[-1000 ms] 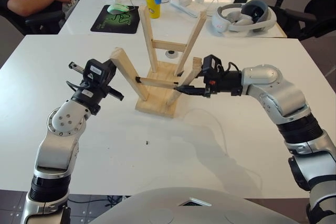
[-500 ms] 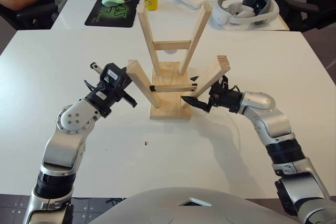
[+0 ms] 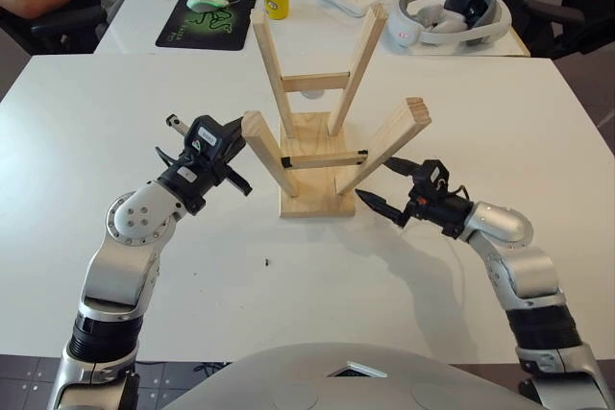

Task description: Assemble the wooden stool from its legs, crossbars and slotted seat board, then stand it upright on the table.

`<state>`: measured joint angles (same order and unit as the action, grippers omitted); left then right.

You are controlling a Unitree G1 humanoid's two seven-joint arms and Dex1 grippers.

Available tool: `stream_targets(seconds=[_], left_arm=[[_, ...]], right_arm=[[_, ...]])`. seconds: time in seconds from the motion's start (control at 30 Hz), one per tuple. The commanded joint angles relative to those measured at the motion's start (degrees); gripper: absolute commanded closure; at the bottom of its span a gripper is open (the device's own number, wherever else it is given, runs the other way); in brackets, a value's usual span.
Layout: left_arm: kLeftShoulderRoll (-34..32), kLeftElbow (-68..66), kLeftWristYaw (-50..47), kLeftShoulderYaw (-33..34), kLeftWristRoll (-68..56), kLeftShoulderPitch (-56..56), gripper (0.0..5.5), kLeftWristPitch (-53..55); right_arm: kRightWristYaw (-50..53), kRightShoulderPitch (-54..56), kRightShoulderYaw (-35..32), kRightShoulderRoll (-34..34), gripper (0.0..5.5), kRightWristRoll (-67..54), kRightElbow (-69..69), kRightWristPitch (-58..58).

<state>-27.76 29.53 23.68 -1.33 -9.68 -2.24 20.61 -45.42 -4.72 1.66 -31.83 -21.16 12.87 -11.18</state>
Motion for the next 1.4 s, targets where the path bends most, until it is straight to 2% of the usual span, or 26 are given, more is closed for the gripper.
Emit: stream_targets(seconds=[0.03,0.13,0.17,0.23,0.3,0.37,0.53,0.67,0.83,0.93,1.23,1.4], left_arm=[[-0.7,-9.4,3.5,9.1,-6.0,-0.9,5.5,-3.4],[-7.9,-19.1,20.2,9.8,-10.6,3.3,5.5,-5.9],[-12.5,-21.7,28.4,7.1,-8.7,8.6,5.5,-11.2],[-17.2,-21.8,39.1,3.3,-8.0,16.5,5.5,-16.3],[-18.2,-19.7,44.3,2.3,-10.4,20.5,5.5,-16.5],[-16.7,-15.5,44.8,0.0,-12.0,21.3,5.5,-15.2],[-8.5,-8.3,36.4,-5.6,-9.1,20.3,5.5,-15.8],[1.6,-5.1,22.2,-10.2,-3.6,17.3,5.5,-12.8],[9.8,-6.8,10.9,-19.5,4.6,15.4,5.5,-7.3],[12.8,-8.6,6.7,-22.2,7.5,14.3,5.5,-6.5],[23.0,-16.0,-5.2,-23.1,11.0,10.8,5.5,-9.2],[24.9,-20.9,-9.5,-22.6,13.8,7.8,5.5,-11.1]], right_arm=[[1.3,-8.7,-1.6,-0.6,1.38,-0.8,4.1,-2.4],[3.8,-12.5,-2.0,1.6,1.73,-0.2,4.0,-2.9],[4.7,-13.1,-2.2,2.2,1.94,0.3,3.3,-2.4],[5.6,-13.1,-2.8,2.6,2.27,0.8,2.1,-2.0],[5.7,-12.2,-3.0,2.5,2.61,0.8,1.4,-2.3],[5.4,-11.2,-3.7,1.9,2.97,0.3,0.8,-2.8],[3.5,-6.7,-4.2,1.2,3.71,-0.6,-1.6,-4.3],[2.2,-4.0,-3.2,1.1,4.23,-0.6,-2.7,-5.4],[0.2,-1.8,-3.4,-0.1,5.05,-0.2,-4.4,-6.5],[-0.6,0.0,-3.4,-0.3,5.46,0.1,-5.7,-6.8],[-1.3,3.5,-2.7,0.3,5.46,0.9,-9.1,-6.1],[-1.2,5.0,-2.3,1.0,5.46,1.0,-10.5,-5.8]])
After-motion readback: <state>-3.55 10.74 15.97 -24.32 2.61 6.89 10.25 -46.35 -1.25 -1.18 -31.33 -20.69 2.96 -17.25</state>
